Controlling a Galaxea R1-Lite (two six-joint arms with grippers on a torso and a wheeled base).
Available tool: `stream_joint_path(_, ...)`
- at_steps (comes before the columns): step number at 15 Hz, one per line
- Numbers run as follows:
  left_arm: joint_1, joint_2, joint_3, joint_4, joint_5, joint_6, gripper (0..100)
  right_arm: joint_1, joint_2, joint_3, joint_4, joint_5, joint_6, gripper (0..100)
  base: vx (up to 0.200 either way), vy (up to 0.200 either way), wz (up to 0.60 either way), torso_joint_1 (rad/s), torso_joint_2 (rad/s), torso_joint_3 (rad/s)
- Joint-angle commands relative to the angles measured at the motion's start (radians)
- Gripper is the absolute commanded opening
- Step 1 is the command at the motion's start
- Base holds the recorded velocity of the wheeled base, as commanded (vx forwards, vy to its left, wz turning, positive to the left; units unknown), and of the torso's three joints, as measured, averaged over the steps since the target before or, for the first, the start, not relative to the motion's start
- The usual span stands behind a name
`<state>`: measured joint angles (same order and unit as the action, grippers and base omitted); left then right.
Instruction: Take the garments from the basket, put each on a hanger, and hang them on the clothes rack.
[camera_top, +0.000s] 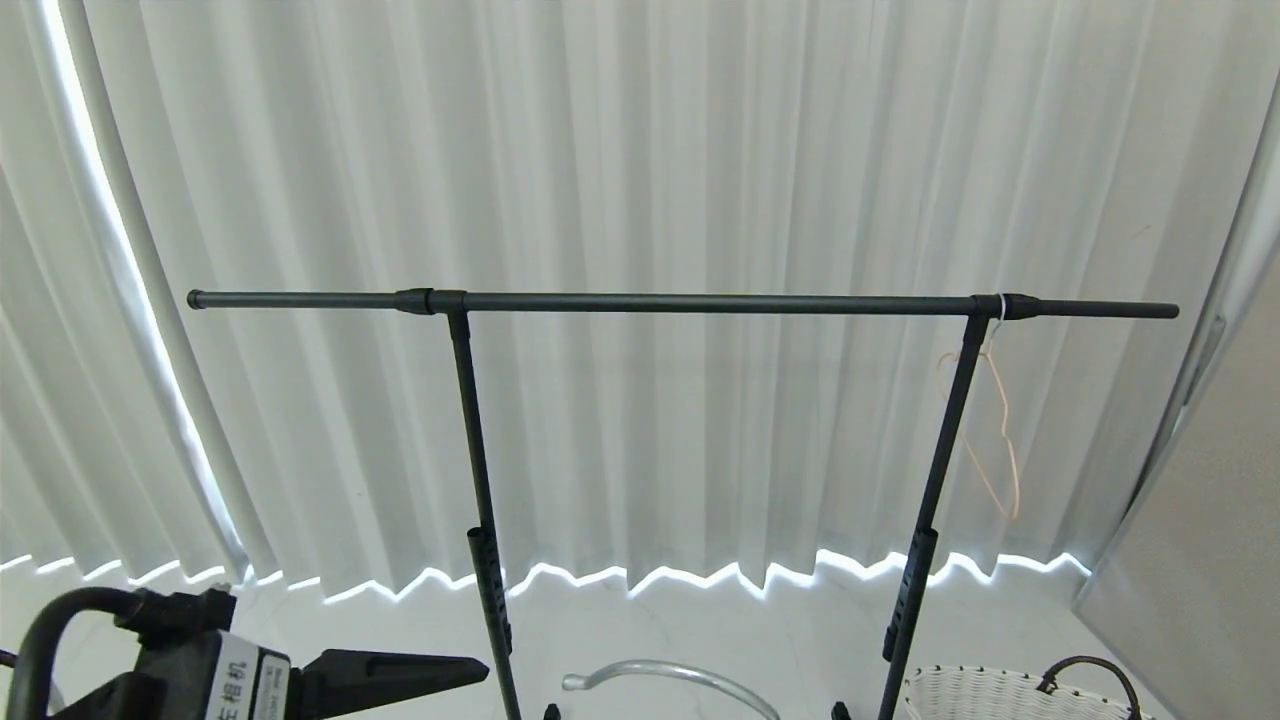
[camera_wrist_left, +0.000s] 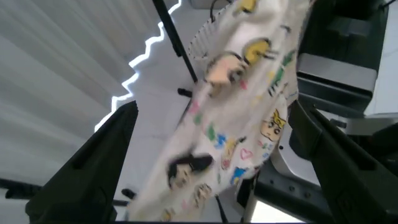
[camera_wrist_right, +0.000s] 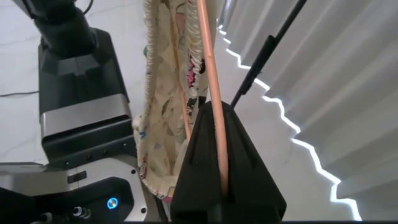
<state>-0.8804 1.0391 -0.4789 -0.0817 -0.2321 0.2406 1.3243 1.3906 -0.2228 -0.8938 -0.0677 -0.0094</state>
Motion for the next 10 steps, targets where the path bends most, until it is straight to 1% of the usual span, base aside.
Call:
stream_joint_path(1,0.005,0.076,-0.006,-0.059,-0.003,0.000,100,0.013,0.004,-0.003,-0.002,0.000,-0.001,0,0.000,0.000,0.00,0.000,0.00,0.000)
stream_joint_path(2,0.003,0.105,-0.001,-0.099,-0.003,0.003,100,0.015,0.004,-0.006,-0.002,0.000,-0.003,0,0.000,0.000,0.00,0.000,0.00,0.000)
stream_joint_path(3,0.001,0.130,0.010,-0.110,-0.004,0.022,100,0.016,0.004,-0.006,-0.002,0.000,-0.003,0,0.000,0.000,0.00,0.000,0.00,0.000)
stream_joint_path(4,0.000,0.153,0.013,-0.112,-0.012,0.071,100,0.023,0.004,-0.004,-0.002,0.000,-0.003,0,0.000,0.000,0.00,0.000,0.00,0.000)
stream_joint_path(5,0.001,0.168,0.013,-0.112,-0.023,0.092,100,0.026,0.004,-0.004,-0.002,0.000,-0.003,0,0.000,0.000,0.00,0.000,0.00,0.000)
stream_joint_path(6,0.005,0.182,0.013,-0.112,-0.053,0.101,100,0.030,0.002,-0.006,-0.002,0.000,-0.003,0,0.000,0.000,0.00,0.000,0.00,0.000)
stream_joint_path(7,0.003,0.182,0.013,-0.112,-0.064,0.106,100,0.030,0.004,-0.007,-0.002,0.000,-0.003,0,0.000,0.000,0.00,0.000,0.00,0.000)
stream_joint_path(10,0.003,0.193,-0.003,-0.112,-0.075,0.105,100,0.033,0.004,-0.021,-0.002,0.000,-0.003,0,0.000,0.000,0.00,0.000,0.00,0.000)
